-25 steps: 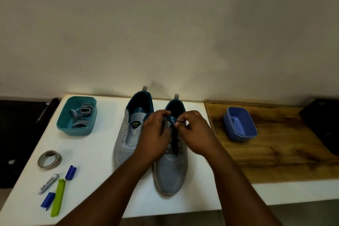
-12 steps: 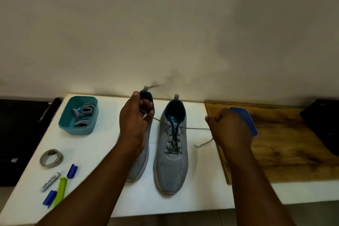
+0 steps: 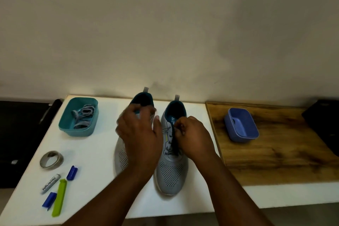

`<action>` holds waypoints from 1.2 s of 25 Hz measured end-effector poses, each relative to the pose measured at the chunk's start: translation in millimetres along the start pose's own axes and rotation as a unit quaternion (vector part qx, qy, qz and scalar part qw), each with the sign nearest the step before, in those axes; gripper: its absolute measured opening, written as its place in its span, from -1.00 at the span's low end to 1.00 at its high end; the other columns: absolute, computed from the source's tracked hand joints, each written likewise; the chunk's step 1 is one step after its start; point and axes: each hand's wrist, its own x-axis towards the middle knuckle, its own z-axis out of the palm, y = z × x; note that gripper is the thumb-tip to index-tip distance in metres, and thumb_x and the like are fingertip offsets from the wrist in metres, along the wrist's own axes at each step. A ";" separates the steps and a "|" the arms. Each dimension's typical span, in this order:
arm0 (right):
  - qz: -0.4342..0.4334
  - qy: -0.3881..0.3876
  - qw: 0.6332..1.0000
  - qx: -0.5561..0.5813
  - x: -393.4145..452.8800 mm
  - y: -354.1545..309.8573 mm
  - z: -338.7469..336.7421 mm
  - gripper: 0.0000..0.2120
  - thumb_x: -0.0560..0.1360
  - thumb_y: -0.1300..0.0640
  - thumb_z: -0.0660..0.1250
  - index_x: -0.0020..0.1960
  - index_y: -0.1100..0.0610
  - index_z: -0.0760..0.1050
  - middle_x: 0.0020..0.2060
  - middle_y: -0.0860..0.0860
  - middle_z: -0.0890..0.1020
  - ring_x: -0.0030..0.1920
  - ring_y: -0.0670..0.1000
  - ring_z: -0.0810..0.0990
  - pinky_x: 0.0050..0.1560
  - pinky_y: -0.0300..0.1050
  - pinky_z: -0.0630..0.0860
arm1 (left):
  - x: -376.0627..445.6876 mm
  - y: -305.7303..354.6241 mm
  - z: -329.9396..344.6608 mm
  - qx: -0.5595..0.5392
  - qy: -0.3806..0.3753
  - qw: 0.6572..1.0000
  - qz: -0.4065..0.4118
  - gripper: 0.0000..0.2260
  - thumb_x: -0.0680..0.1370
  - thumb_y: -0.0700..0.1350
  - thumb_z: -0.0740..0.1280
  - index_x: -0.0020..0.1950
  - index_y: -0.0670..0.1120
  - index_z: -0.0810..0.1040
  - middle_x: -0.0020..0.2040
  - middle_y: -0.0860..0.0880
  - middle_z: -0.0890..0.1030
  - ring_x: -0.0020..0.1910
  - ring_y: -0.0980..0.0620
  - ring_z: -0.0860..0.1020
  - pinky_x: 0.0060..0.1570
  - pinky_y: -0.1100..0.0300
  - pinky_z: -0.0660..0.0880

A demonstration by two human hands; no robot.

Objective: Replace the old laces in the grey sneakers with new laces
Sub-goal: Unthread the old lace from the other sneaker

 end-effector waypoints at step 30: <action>0.034 0.015 0.990 0.136 4.3 27.7 7.3 -0.79 0.56 0.30 0.21 0.01 0.05 0.55 -0.01 0.01 0.62 -0.10 -0.08 0.52 -0.20 -0.44 0.32 | 29.4 -38.3 10.3 -0.027 -0.257 0.961 0.100 -0.80 0.60 -0.15 0.26 0.13 -0.01 0.65 0.08 -0.01 0.56 0.00 0.00 0.57 -0.04 0.10 0.54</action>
